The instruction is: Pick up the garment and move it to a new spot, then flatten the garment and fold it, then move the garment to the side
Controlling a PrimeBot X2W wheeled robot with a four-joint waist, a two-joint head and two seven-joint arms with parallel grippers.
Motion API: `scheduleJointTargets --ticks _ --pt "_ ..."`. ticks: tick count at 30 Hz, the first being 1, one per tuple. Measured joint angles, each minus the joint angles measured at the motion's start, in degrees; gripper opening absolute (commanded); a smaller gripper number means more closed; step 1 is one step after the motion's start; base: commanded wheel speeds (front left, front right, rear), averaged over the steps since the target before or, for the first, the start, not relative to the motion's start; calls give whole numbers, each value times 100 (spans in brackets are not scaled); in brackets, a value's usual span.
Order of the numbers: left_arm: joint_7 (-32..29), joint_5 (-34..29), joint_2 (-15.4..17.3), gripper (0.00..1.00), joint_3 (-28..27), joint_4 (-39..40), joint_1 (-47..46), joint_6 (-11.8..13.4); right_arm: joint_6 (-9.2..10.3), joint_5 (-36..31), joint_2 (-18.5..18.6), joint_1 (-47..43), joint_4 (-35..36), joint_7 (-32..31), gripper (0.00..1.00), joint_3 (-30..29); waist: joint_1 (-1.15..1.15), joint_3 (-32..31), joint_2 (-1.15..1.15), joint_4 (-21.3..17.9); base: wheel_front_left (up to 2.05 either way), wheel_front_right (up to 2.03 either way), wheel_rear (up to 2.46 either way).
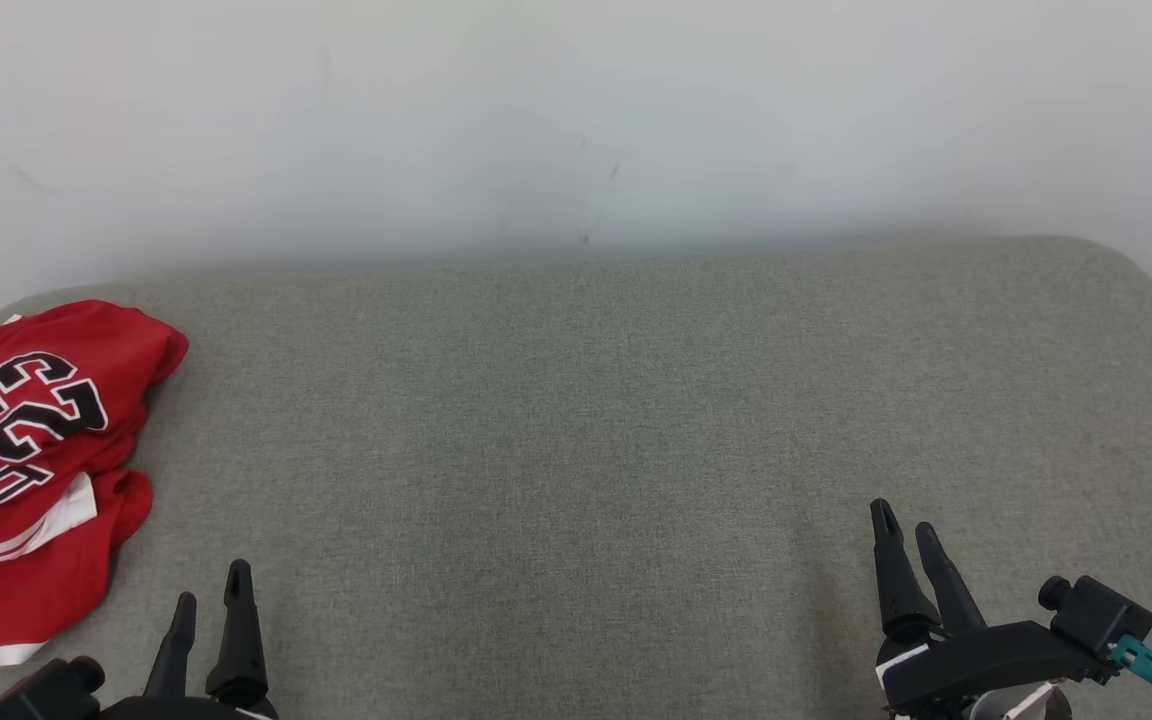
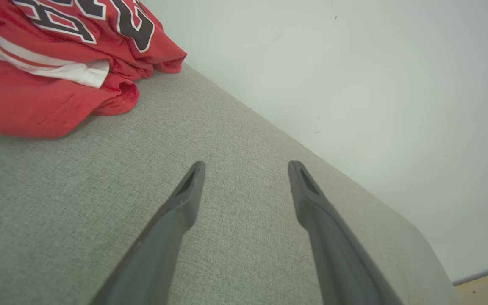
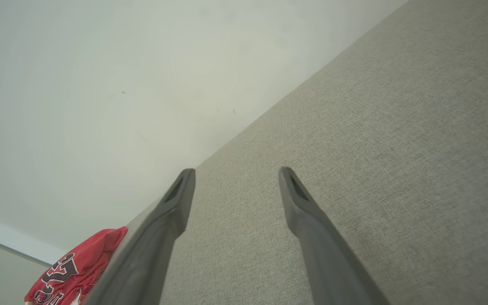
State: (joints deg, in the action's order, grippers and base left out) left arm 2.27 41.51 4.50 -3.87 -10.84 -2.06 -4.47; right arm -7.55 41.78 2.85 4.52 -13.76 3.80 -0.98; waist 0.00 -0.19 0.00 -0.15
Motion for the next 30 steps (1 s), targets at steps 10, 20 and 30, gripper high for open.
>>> scheduleJointTargets --ticks 10,20,30 --pt "16 -593 33 100 51 2 29 1 0 -753 0 13 11 -23 100 23 0 -22 0 -17 0 0 0" --pt "134 -1129 56 100 154 -73 46 14 0 -1410 1 16 2 14 100 45 0 -51 0 -23 0 0 0" --pt "323 -1667 165 100 178 -36 44 91 0 -1913 1 16 -9 110 100 33 0 -81 0 -17 0 0 0"
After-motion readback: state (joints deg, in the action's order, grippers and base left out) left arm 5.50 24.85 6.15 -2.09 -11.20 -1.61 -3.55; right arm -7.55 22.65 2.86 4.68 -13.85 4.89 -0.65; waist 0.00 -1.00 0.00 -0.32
